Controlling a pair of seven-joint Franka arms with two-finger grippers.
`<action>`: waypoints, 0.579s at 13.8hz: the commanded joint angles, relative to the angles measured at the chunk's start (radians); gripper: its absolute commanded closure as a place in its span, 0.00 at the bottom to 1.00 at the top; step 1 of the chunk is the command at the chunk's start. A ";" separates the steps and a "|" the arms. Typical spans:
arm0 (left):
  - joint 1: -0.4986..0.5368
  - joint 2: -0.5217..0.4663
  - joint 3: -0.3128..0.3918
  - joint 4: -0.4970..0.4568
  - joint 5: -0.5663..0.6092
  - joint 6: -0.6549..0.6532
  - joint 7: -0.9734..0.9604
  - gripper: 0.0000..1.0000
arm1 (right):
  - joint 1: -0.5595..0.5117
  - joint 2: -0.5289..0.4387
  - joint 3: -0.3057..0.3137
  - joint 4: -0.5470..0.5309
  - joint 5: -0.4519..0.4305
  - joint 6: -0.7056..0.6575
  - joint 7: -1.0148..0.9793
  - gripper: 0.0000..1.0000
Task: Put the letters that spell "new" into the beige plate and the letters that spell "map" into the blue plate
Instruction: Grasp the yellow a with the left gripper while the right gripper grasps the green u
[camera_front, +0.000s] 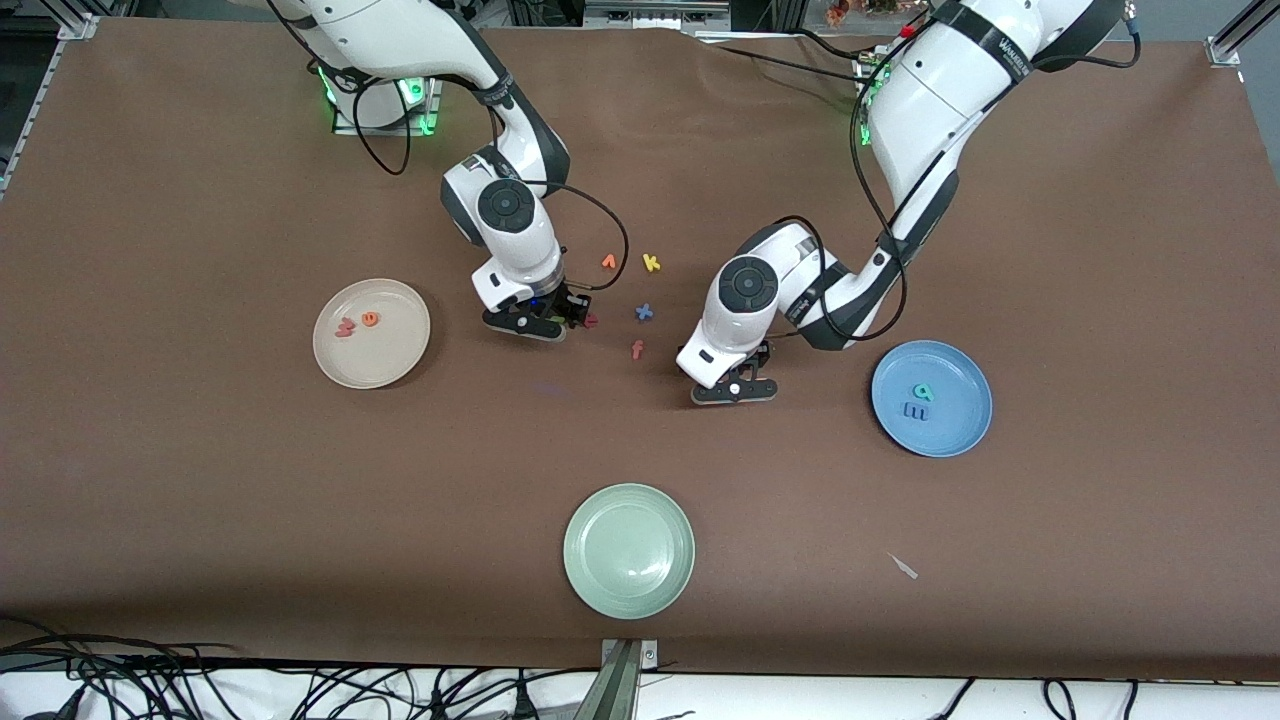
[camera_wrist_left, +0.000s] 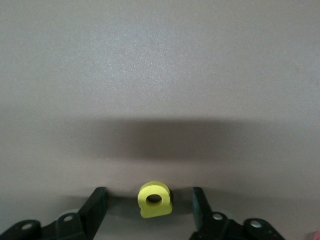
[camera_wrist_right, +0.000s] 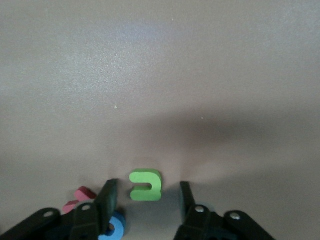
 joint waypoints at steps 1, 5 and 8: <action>-0.011 -0.004 -0.001 0.020 0.024 -0.027 -0.001 0.29 | 0.008 0.016 -0.006 0.016 -0.017 0.007 -0.003 0.60; -0.013 -0.006 -0.004 0.022 0.025 -0.058 0.004 0.81 | 0.000 0.016 -0.009 0.012 -0.017 0.006 -0.039 0.74; -0.005 -0.008 -0.004 0.022 0.024 -0.059 0.002 0.95 | -0.002 -0.001 -0.037 0.012 -0.017 -0.005 -0.105 0.74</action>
